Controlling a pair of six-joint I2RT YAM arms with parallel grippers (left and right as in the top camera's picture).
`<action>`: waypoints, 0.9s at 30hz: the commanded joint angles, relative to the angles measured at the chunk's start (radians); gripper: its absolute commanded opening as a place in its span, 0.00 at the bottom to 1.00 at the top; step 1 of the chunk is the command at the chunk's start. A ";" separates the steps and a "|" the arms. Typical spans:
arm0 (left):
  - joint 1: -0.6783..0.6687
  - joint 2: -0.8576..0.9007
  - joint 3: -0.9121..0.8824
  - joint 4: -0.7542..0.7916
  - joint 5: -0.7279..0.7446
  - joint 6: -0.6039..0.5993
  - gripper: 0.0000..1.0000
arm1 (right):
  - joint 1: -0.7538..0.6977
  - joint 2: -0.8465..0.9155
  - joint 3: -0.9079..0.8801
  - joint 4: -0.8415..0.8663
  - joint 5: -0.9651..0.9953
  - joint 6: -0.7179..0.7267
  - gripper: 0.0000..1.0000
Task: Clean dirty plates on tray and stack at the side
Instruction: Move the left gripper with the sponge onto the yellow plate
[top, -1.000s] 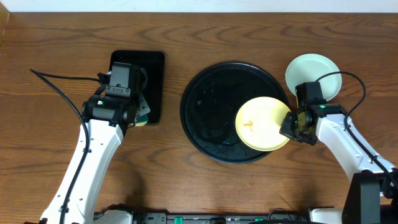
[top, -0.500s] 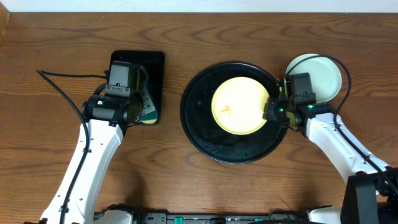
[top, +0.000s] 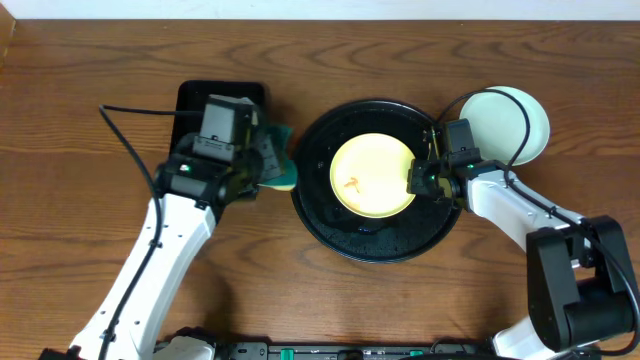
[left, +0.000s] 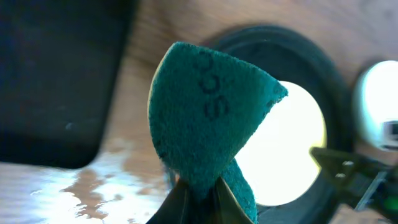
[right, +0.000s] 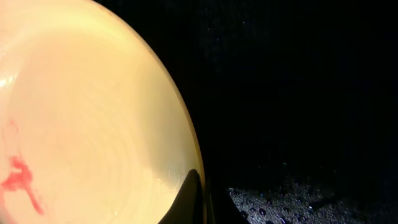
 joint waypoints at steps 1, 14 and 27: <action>-0.053 0.050 -0.003 0.054 0.012 -0.130 0.08 | 0.005 0.008 0.018 0.008 0.012 0.018 0.01; -0.320 0.388 -0.003 0.453 0.013 -0.348 0.08 | 0.005 0.009 0.018 0.008 0.012 0.017 0.01; -0.370 0.574 -0.003 0.510 -0.084 -0.346 0.08 | 0.005 0.009 0.018 0.000 0.013 0.017 0.01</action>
